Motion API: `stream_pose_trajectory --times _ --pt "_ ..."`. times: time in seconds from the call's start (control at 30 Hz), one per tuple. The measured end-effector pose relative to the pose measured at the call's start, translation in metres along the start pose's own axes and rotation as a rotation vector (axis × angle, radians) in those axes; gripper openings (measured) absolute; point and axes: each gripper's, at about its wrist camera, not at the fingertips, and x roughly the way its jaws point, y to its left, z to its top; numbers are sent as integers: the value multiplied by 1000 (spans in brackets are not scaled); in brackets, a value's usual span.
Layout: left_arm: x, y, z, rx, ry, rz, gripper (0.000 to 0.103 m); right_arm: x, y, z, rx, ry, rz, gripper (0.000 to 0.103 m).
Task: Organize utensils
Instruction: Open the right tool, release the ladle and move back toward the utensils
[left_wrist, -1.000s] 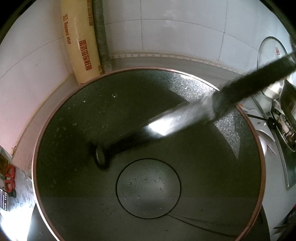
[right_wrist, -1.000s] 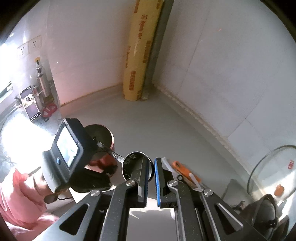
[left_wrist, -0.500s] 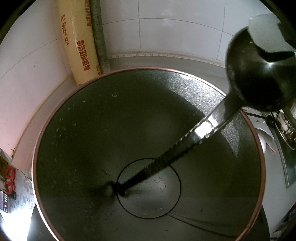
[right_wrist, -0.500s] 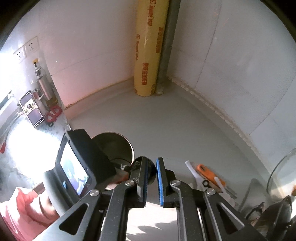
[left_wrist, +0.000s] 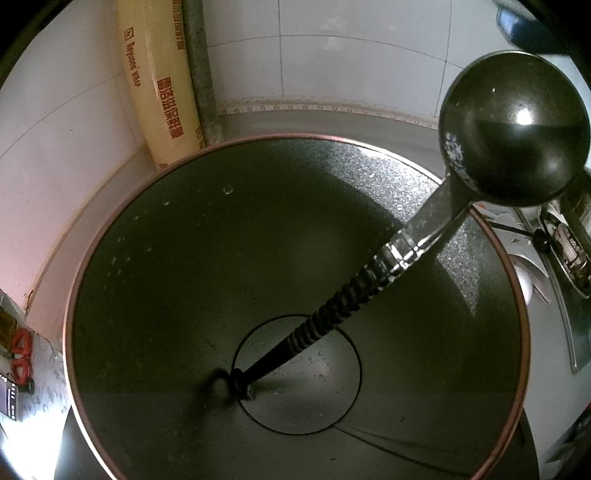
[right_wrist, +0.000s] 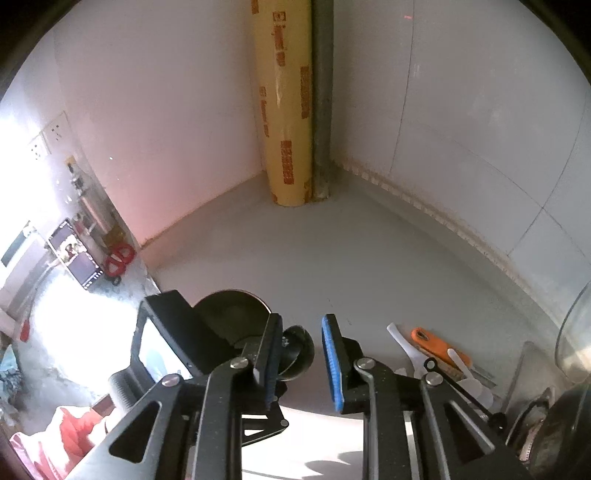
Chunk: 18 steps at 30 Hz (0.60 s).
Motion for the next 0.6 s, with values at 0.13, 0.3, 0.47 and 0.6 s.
stream_pose_trajectory --times 0.13,0.3,0.47,0.6 --pt "2 1 1 -4 2 2 90 -15 -1 1 19 -35 28 26" --pt "2 1 1 -5 3 2 90 -39 -7 4 41 -98 34 30" --pt "2 2 1 -7 4 2 90 -53 -23 -2 88 -137 14 49" --pt "2 3 1 -10 4 3 90 -48 -40 -15 145 -120 -8 59"
